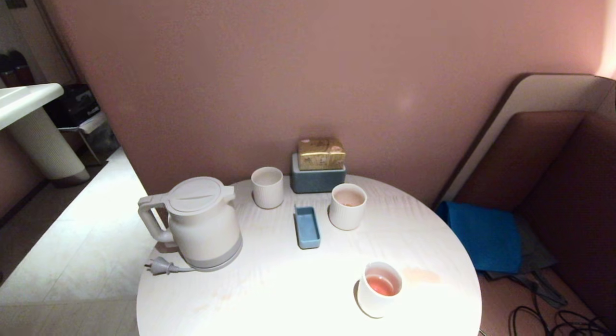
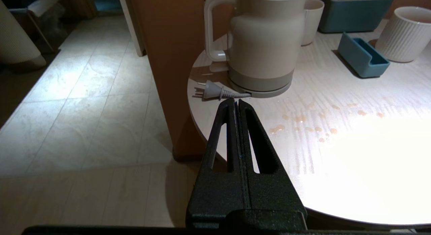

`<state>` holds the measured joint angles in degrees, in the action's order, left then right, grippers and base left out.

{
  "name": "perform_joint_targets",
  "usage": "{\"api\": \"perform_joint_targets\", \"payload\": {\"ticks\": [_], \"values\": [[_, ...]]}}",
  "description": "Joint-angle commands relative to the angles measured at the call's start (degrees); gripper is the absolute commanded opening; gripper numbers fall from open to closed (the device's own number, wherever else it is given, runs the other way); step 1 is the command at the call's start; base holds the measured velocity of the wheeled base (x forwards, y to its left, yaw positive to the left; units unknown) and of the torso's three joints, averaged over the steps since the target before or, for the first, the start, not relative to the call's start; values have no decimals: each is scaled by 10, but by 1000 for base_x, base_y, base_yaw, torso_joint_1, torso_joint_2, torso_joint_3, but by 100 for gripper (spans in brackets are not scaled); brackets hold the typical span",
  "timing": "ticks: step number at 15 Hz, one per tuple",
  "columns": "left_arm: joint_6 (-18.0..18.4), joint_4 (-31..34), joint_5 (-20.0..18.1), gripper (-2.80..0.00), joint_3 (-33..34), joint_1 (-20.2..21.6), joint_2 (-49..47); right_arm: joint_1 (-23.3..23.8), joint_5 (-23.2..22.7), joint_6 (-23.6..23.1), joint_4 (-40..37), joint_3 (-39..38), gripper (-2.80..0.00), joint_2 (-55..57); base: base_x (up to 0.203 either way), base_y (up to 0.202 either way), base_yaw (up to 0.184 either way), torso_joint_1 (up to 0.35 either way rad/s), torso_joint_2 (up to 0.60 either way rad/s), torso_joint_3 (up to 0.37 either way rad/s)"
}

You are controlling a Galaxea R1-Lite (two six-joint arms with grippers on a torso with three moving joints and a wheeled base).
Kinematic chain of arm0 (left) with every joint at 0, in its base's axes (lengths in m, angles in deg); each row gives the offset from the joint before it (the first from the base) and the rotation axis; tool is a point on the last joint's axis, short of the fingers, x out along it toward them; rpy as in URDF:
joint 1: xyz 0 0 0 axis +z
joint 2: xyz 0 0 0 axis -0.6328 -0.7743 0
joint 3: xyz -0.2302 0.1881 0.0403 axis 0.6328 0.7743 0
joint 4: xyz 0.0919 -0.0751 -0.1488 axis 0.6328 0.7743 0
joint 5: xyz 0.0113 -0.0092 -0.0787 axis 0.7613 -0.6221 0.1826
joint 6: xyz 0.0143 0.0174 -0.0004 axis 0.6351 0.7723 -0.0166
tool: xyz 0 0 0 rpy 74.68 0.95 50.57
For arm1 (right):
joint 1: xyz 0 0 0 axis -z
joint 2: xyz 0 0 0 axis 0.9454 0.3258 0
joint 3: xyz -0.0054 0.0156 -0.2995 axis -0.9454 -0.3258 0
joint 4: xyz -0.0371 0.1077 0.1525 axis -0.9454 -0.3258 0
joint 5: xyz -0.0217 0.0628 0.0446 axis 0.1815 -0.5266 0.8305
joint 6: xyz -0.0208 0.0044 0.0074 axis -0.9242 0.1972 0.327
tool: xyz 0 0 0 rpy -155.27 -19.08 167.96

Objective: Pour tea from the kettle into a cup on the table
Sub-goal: Pick up the cup

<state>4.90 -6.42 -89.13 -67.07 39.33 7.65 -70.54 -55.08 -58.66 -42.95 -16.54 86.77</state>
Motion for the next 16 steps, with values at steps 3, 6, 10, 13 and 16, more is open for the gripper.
{"api": "perform_joint_targets", "payload": {"ticks": [3,6,10,13,16], "values": [[0,0,0,-280,0,0,0,0,0,0,0,0,-280,1,0,0,0,-2,4,-192],[-1,0,0,-280,0,0,0,0,0,0,0,0,-280,1,0,0,0,1,1,-194],[-1,0,0,-280,0,0,0,0,0,0,0,0,-280,1,0,0,0,4,0,-198],[-1,0,0,-280,0,0,0,0,0,1,0,0,-280,1,0,0,0,2,4,-190],[-1,0,0,-280,0,0,0,0,0,1,0,0,-280,1,0,0,0,5,2,-64]]}}
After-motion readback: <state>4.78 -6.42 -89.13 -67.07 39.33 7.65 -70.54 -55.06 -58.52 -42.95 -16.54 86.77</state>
